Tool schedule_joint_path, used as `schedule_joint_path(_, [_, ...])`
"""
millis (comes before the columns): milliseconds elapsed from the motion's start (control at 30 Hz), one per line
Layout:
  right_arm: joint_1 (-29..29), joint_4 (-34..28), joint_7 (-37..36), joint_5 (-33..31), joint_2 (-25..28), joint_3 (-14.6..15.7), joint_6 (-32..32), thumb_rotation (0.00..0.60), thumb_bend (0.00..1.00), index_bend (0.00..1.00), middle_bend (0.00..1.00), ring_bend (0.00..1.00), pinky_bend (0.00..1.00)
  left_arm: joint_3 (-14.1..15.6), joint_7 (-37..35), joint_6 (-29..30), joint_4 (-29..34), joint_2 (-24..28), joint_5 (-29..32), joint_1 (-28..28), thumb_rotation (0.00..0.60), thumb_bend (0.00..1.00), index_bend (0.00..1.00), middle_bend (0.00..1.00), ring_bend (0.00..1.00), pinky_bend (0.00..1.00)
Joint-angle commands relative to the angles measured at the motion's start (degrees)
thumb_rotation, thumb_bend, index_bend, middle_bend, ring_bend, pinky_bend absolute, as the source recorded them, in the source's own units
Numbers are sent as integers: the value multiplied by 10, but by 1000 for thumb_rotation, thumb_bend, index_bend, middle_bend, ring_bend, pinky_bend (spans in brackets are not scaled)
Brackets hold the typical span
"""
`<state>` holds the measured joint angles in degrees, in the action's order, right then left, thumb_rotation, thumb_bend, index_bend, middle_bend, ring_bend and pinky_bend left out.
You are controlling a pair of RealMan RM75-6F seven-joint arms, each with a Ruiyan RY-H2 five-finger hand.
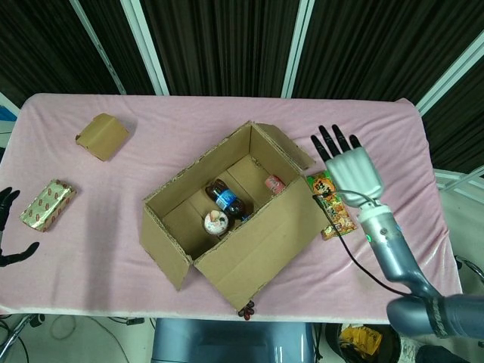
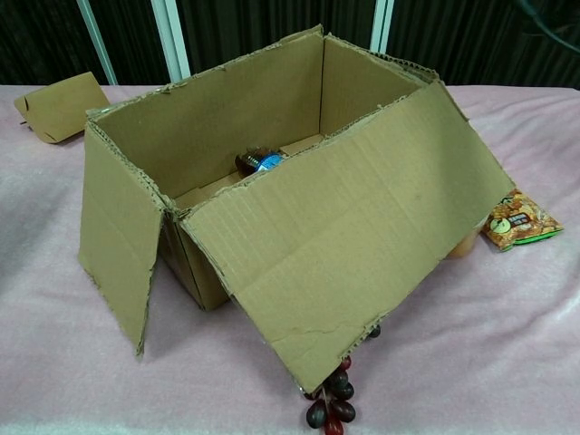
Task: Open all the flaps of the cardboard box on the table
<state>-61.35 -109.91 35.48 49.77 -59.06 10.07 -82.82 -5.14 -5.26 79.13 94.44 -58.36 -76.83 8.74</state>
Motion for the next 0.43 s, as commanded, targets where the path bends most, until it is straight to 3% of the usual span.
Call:
schedule_joint_path(33, [121,-42,-92,110,25,27,-106,600,313,0,0,0,238,-2,30,18,-13,-14,-1,-5,600,134,0,0,0,0])
schedule_joint_path(167, [205,-18,-133,172,15,46,-163,600,282,0,0,0,231,-5,48,38,-25,-29,-5,-10,600,126,0,0,0,0])
schedule_joint_path(433, [327,57,-199,235,-21,41,-216,600,270,0,0,0,230,-10,57,54,-48,-47,-14,-12,600,124,0,0,0,0])
